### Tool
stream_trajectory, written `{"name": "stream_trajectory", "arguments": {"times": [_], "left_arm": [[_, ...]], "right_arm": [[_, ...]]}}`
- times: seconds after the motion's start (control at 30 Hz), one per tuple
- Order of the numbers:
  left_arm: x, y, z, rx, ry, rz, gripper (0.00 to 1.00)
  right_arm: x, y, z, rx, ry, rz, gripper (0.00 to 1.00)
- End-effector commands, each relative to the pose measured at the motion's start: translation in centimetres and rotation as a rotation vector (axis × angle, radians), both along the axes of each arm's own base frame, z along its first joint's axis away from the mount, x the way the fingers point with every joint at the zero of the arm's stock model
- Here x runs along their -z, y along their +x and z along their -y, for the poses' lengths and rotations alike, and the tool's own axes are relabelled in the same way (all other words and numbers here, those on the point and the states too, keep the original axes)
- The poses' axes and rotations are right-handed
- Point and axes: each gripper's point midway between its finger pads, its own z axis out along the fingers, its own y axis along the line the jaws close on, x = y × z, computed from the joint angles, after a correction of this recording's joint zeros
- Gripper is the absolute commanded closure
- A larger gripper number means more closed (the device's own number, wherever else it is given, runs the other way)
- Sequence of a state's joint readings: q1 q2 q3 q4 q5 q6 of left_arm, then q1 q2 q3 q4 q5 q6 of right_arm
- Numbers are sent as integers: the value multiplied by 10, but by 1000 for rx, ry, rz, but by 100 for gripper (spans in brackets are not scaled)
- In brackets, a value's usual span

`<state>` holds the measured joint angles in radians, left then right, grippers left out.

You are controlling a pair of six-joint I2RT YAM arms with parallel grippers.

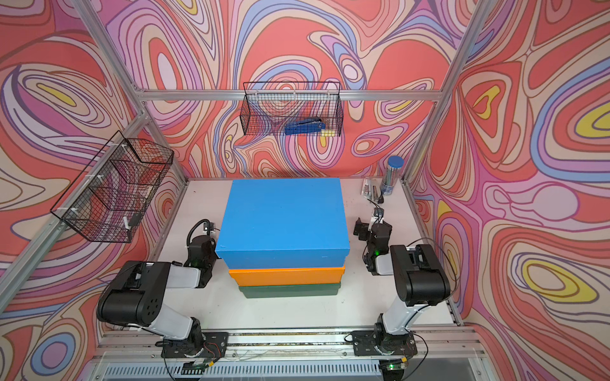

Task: Stack the shoeboxes
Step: Reset both arms

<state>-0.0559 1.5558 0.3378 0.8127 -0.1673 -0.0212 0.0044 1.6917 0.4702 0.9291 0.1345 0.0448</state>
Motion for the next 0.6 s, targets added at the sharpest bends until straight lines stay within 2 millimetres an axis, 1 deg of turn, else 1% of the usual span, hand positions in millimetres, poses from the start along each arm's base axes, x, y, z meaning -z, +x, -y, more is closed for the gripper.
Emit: {"name": "stream_trajectory", "arguments": {"times": [0.0, 0.07, 0.1, 0.17, 0.27, 0.37, 0.47, 0.57], "left_arm": [[-43, 11, -6, -70, 42, 180, 0], [-43, 10, 10, 35, 34, 194, 0], [-44, 12, 13, 55, 51, 208, 0], [-42, 10, 12, 39, 40, 187, 0], [-42, 16, 12, 41, 50, 180, 0], [-37, 20, 13, 64, 19, 140, 0], [-34, 23, 12, 80, -9, 117, 0], [-35, 23, 12, 82, -16, 118, 0]], "right_arm": [[0, 1, -3, -5, -14, 12, 2], [0, 0, -3, -4, -15, 14, 2], [0, 1, -3, -6, -15, 13, 2], [0, 0, -3, -4, -16, 11, 2], [0, 1, -3, -4, -16, 12, 2], [0, 1, -3, -4, -16, 11, 2], [2, 1, -3, -4, -16, 4, 2], [1, 1, -3, -5, -16, 8, 2]]}}
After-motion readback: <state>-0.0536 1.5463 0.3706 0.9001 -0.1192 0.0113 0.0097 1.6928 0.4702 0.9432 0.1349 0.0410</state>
